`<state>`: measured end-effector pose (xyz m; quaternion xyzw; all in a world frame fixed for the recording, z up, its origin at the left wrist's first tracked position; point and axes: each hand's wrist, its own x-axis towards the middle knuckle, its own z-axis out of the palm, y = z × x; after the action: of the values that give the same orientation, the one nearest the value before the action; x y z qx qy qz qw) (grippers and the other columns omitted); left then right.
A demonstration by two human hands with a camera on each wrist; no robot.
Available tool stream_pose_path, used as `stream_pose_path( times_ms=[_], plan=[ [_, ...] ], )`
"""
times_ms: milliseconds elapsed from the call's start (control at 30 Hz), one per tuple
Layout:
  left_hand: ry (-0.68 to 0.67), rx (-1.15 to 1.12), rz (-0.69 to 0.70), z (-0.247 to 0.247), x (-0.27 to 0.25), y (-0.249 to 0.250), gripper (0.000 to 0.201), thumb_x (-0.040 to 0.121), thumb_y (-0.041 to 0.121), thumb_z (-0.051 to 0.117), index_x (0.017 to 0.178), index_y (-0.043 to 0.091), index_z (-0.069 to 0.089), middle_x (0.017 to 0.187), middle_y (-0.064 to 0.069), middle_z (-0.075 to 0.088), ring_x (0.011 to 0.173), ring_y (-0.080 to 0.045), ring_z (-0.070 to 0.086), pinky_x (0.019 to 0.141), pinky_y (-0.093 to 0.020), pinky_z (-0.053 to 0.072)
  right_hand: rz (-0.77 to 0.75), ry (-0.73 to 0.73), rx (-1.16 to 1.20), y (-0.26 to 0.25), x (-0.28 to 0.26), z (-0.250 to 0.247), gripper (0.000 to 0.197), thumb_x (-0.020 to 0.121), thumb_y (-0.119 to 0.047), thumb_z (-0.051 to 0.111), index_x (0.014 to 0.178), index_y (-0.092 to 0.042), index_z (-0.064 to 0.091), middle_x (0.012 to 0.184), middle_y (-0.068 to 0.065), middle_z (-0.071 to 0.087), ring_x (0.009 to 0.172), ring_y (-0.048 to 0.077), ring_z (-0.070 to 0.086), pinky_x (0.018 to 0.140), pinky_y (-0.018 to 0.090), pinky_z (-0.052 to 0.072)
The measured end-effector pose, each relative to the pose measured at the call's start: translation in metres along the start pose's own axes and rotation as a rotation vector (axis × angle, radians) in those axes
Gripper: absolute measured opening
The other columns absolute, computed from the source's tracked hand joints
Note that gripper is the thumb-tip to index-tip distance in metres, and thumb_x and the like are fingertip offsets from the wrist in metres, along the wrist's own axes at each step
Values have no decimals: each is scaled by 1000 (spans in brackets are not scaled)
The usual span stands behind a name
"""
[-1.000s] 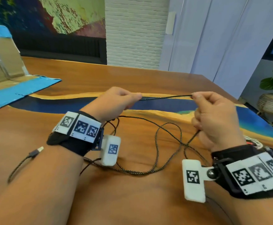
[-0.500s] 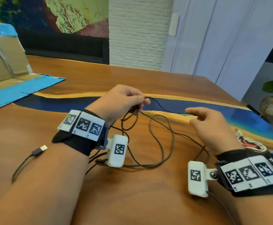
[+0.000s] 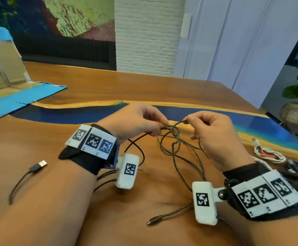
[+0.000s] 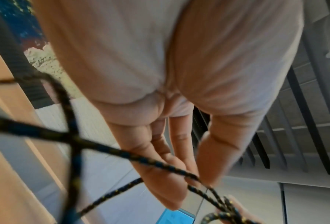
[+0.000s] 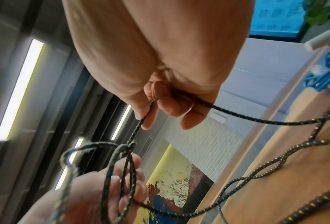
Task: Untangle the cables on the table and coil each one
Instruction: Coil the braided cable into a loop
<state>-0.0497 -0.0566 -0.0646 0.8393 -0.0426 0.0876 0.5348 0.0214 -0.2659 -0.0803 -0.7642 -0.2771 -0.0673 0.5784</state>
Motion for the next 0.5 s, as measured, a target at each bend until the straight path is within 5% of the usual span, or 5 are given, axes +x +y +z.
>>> stream_pose_path(
  times_ms=[167,333,433,500],
  plan=[
    [1,143,10,-1,0,2,5,89,15,77,89,18,81,75,-7,71,65,-9,60,66,-26,54,89,-25,122,3,0,-5,24,104,-30,56,90,-20,73,54,-15,57,59,13,59,76,45,57],
    [61,83,-7,0,3,-2,24,99,29,65,85,17,81,65,-1,64,58,-15,50,49,-26,38,-8,-65,109,-1,-4,-2,12,95,-25,69,87,-20,76,74,2,70,64,4,57,63,24,54],
    [88,147,-4,6,6,-2,27,101,28,62,85,12,77,63,-2,65,57,-14,62,49,-16,40,-38,-144,123,-1,-9,3,10,94,-17,71,85,-18,75,67,-9,68,66,-1,59,65,19,51],
    [133,243,-25,12,10,-4,29,103,33,58,86,14,72,60,-1,64,60,-16,70,52,-19,41,-64,-184,132,-2,-13,6,10,93,-14,71,84,-18,74,69,-11,67,68,1,60,67,18,50]
  ],
)
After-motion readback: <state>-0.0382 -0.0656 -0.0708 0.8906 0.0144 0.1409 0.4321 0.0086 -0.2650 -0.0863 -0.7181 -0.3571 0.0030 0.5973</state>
